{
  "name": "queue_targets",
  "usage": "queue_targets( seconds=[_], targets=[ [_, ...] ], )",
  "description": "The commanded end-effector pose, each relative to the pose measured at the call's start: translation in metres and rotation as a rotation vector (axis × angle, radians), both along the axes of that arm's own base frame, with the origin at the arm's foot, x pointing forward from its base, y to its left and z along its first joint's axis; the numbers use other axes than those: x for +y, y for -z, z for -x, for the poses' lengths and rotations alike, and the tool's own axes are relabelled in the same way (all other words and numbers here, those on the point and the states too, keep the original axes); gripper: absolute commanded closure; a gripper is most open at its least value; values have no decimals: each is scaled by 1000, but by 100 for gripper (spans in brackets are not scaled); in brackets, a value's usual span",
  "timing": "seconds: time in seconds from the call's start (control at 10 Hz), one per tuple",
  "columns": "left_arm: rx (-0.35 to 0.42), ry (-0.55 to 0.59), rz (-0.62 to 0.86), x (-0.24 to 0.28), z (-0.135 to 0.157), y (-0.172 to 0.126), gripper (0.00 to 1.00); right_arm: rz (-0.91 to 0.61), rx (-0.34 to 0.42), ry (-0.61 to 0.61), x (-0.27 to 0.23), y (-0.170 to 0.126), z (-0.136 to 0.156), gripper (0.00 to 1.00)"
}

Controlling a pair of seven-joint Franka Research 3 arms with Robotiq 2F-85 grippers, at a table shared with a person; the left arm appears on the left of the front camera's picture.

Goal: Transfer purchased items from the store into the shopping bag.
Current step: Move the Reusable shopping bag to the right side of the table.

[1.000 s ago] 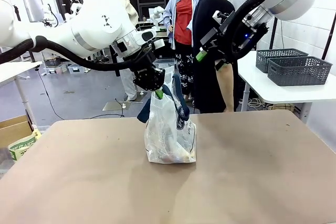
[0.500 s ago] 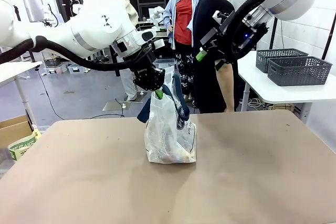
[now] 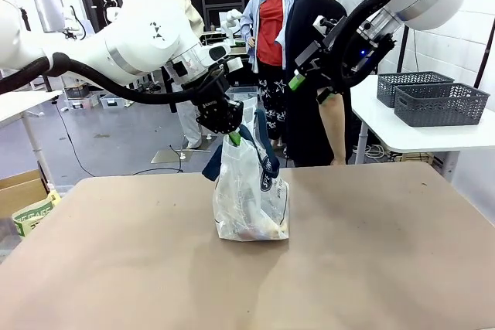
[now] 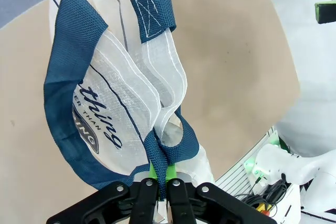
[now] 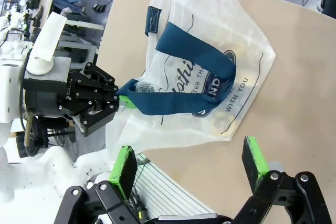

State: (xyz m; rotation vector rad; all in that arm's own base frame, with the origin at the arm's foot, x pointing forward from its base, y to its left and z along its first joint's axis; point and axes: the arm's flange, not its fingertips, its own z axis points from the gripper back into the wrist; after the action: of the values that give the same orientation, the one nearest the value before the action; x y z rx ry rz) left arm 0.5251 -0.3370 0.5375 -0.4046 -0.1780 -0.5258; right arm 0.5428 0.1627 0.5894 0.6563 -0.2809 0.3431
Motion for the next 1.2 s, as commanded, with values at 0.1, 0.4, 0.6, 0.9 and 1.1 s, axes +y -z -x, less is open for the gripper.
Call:
queue_targets(
  seconds=[0.1, 0.4, 0.6, 0.9, 1.1],
  targets=[
    [1, -2, 0, 1, 0, 0, 100, -2, 1, 17, 1, -1, 0, 0],
    [1, -2, 0, 1, 0, 0, 100, -2, 1, 17, 1, -1, 0, 0],
    [0, 0, 0, 0, 0, 0, 88, -2, 1, 17, 1, -1, 0, 0],
    [-1, 0, 1, 0, 0, 0, 68, -2, 1, 17, 1, -1, 0, 0],
    [-1, 0, 1, 0, 0, 0, 68, -2, 1, 17, 1, -1, 0, 0]
  ],
)
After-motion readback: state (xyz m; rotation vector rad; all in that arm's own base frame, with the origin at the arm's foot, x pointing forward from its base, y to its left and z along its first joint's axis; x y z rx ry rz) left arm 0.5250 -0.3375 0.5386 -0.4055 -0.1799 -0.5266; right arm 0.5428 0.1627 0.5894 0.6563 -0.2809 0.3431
